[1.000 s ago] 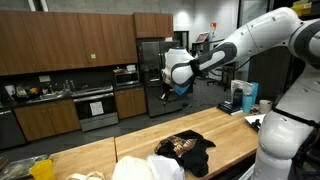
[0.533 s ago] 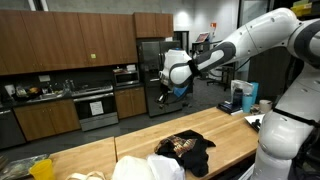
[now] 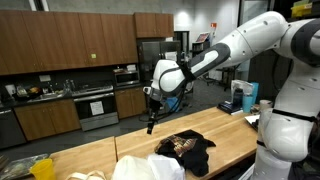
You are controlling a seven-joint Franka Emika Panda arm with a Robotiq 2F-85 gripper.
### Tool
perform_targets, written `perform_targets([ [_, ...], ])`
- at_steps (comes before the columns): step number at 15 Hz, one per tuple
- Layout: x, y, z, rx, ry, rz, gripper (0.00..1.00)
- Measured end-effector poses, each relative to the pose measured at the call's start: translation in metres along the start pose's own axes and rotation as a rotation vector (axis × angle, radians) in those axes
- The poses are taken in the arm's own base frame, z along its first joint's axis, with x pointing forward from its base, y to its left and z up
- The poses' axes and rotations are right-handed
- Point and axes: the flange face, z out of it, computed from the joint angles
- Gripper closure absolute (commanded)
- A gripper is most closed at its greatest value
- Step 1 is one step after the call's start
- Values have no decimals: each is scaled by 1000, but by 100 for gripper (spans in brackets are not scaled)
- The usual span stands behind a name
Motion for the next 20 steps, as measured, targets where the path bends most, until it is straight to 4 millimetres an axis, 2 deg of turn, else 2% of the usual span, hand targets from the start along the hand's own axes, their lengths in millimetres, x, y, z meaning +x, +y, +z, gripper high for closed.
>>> perform_targets([
  [3, -8, -4, 43, 44, -148, -95, 0],
  [5, -11, 9, 59, 1, -256, -159, 0],
  [7, -4, 32, 64, -82, -338, -229, 0],
  [10, 26, 73, 64, -237, -376, -282, 0],
  [14, 75, 110, 84, -323, -412, -134, 0],
  [17, 102, 116, 100, -313, -466, 33, 0],
  [20, 125, 108, 100, -276, -468, 133, 0],
])
